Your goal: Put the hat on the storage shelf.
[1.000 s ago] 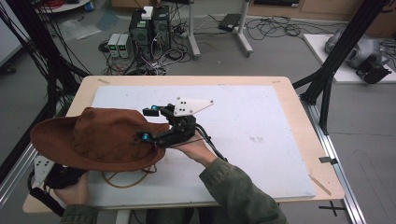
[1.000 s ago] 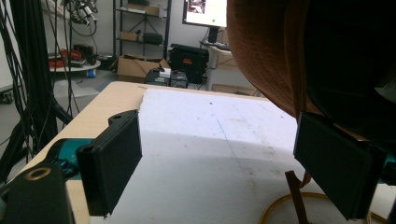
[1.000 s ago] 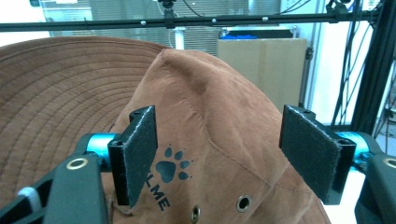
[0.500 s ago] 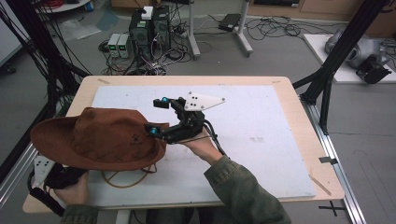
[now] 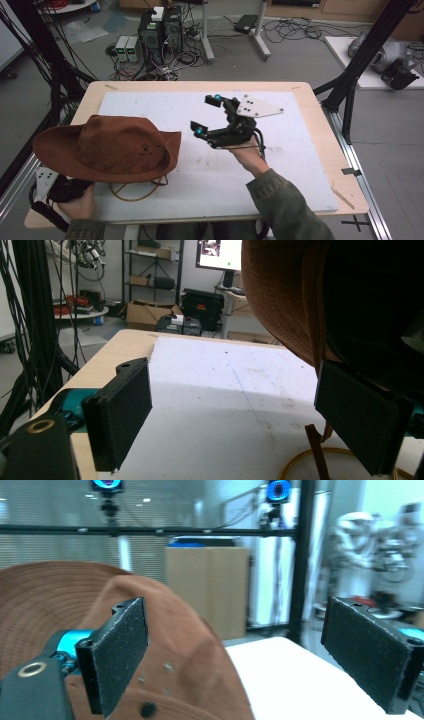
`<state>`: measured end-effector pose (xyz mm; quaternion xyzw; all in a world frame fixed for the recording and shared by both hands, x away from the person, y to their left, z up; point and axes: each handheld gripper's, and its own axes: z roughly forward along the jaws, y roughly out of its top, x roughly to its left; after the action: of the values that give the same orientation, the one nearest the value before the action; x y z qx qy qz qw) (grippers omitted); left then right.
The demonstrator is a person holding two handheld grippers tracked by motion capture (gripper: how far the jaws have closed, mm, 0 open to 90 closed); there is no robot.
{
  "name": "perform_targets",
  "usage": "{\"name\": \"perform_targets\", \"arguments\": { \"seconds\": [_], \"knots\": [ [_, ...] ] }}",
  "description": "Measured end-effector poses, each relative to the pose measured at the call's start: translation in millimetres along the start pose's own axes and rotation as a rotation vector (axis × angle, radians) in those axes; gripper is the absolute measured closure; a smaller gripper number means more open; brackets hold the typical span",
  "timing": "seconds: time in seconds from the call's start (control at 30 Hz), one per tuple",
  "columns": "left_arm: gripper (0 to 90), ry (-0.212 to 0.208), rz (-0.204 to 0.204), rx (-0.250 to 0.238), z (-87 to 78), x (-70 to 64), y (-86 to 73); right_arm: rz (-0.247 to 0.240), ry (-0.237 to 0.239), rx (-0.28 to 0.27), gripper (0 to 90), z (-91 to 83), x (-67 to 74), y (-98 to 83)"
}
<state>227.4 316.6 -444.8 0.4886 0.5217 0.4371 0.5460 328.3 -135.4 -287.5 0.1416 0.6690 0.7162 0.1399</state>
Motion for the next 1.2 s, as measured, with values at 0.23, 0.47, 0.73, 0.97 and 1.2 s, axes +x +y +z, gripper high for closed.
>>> {"name": "perform_targets", "arguments": {
  "seconds": [0.23, 0.47, 0.73, 0.97, 1.2],
  "knots": [
    [15.5, 0.003, 0.002, -0.002, -0.8, -0.1, 0.3, -0.003, -0.201, -0.028, 11.1, -66.9, -16.7, 8.2],
    [15.5, 0.008, -0.001, -0.004, -1.8, -0.3, 0.4, 0.009, -0.337, -0.065, 11.1, -115.5, -25.9, 9.7],
    [15.5, 0.009, 0.003, -0.005, -2.4, -1.1, 0.7, -0.041, -0.549, -0.067, 11.2, -159.9, -24.6, -2.3],
    [15.5, 0.015, 0.0, -0.005, -2.8, 0.3, 0.3, 0.054, -0.835, -0.049, 11.2, -175.7, -23.5, -32.9],
    [15.5, 0.015, 0.0, -0.001, -2.4, 0.1, -0.5, 0.057, -0.958, 0.018, 11.2, -175.2, -25.2, -67.4]
  ]
}}
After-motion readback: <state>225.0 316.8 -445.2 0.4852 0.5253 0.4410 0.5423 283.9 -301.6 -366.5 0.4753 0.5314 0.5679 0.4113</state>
